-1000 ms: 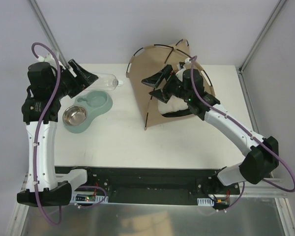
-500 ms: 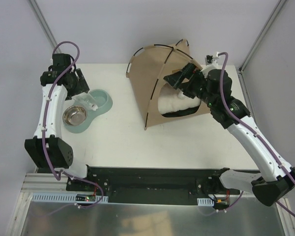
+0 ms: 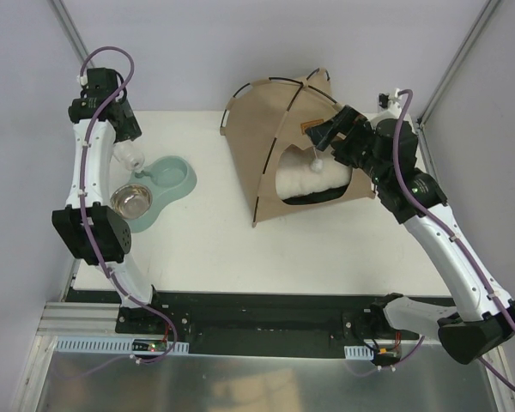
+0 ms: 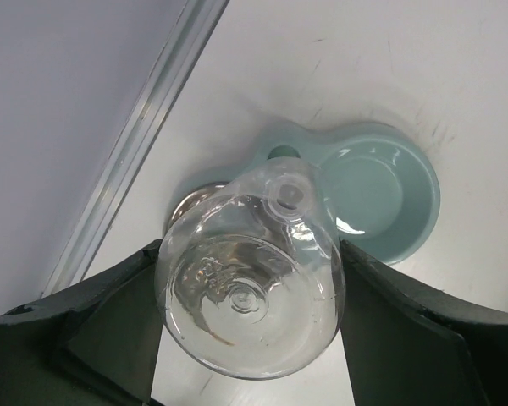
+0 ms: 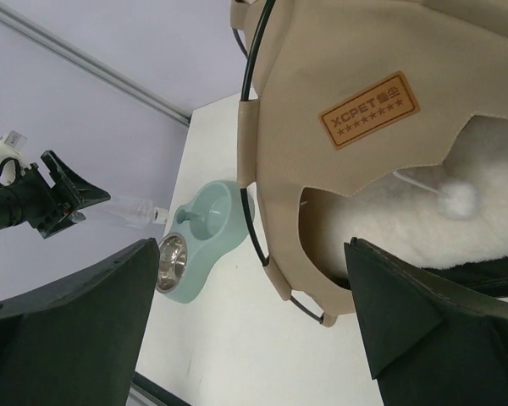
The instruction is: Set up the pet tent
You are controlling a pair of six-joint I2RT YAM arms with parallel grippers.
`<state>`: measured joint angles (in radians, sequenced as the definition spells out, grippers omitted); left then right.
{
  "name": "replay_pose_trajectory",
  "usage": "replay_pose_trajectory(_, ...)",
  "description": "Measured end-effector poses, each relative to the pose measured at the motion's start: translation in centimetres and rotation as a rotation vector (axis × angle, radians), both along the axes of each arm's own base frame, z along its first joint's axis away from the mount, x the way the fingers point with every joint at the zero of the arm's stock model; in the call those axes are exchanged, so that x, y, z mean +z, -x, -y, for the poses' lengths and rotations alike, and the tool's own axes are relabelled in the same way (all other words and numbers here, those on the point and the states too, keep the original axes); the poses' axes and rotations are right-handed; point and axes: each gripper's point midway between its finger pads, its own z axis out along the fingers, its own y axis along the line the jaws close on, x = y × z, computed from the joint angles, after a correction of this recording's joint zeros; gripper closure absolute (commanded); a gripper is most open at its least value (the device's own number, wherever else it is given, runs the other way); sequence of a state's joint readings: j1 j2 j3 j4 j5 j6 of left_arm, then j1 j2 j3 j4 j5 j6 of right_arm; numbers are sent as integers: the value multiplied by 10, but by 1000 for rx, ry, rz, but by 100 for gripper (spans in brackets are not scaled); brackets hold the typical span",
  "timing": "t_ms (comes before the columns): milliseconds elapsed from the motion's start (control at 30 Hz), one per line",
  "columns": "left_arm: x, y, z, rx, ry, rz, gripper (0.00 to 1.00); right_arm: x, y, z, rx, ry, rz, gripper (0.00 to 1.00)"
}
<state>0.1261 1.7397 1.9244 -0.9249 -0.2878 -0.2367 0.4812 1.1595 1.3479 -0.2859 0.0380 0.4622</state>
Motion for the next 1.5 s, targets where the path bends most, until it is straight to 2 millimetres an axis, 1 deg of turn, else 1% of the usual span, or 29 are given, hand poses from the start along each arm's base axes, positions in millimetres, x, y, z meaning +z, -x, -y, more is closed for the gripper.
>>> replay_pose_trajectory(100,-7,-12,-5,2,-12,-14,57,-1,-4,6,-20,4,0,1)
replay_pose_trajectory(200,-20,-22,-8,0,-12,-44,57,-2,-7,13,-41,7,-3,1)
replay_pose_trajectory(267,-29,-25,-9,-1,-10,-67,57,-2,-9,16,-53,7,-3,1)
replay_pose_trajectory(367,-38,-26,-12,3,-7,-90,57,-2,-11,20,-68,7,-3,1)
replay_pose_trajectory(633,-42,-26,-15,4,-26,-108,58,-3,-13,24,-88,1,-8,1)
replay_pose_trajectory(733,-49,-29,-16,2,-30,-121,59,-4,-14,23,-89,-4,-14,1)
replay_pose_trajectory(833,-50,-35,-19,6,-34,-102,59,-6,-15,23,-90,-5,-20,1)
replay_pose_trajectory(1000,-58,-37,-22,9,-30,-107,59,-10,-16,23,-95,-8,-32,1)
replay_pose_trajectory(1100,-59,-38,-23,12,-30,-106,59,-13,-17,24,-97,-9,-38,1)
replay_pose_trajectory(1233,-65,-37,-23,12,-29,-113,52,-13,-17,24,-99,-11,-40,1)
replay_pose_trajectory(1333,-68,-39,-24,14,-33,-108,50,-13,-17,24,-101,-11,-42,1)
replay_pose_trajectory(1367,-68,-39,-24,14,-35,-103,48,-14,-18,24,-101,-11,-42,1)
replay_pose_trajectory(1400,-68,-39,-24,15,-36,-100,44,-14,-18,25,-103,-11,-42,1)
replay_pose_trajectory(1500,-68,-39,-24,15,-37,-91,27,-13,-19,27,-109,-15,-43,1)
